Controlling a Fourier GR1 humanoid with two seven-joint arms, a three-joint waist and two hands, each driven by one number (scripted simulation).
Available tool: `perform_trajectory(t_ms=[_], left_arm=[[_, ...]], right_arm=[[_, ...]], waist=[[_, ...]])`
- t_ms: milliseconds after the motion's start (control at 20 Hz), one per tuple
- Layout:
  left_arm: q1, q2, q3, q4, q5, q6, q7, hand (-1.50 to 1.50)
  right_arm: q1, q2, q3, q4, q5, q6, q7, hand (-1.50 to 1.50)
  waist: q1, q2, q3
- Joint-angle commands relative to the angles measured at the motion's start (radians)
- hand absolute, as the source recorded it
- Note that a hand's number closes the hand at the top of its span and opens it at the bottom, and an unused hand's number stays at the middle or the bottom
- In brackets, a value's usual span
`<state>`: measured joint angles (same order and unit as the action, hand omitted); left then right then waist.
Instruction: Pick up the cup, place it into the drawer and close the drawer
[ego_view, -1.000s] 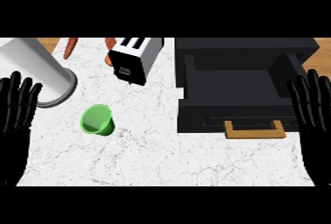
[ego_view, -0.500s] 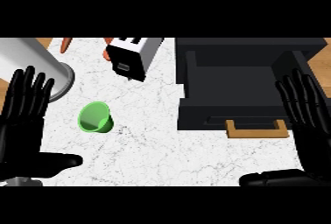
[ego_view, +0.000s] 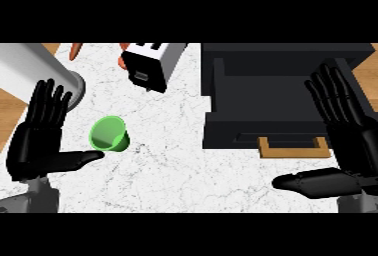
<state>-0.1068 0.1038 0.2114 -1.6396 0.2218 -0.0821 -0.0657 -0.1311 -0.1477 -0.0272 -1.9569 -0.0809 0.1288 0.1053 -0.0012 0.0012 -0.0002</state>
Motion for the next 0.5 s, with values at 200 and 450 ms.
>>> perform_trajectory(t_ms=[200, 450], left_arm=[[-0.021, 0.043, 0.05, 0.209, -0.003, -0.027, -0.077, -1.5], [-0.031, 0.036, 0.066, 0.428, -0.046, -0.029, -0.243, -1.5]], right_arm=[[-0.114, 0.008, -0.031, 0.17, 0.025, 0.007, -0.094, -1.5], [-0.061, 0.011, -0.013, 0.103, 0.045, 0.012, -0.09, -1.5]], waist=[[0.004, 0.0, 0.0], [0.0, 0.0, 0.0]])
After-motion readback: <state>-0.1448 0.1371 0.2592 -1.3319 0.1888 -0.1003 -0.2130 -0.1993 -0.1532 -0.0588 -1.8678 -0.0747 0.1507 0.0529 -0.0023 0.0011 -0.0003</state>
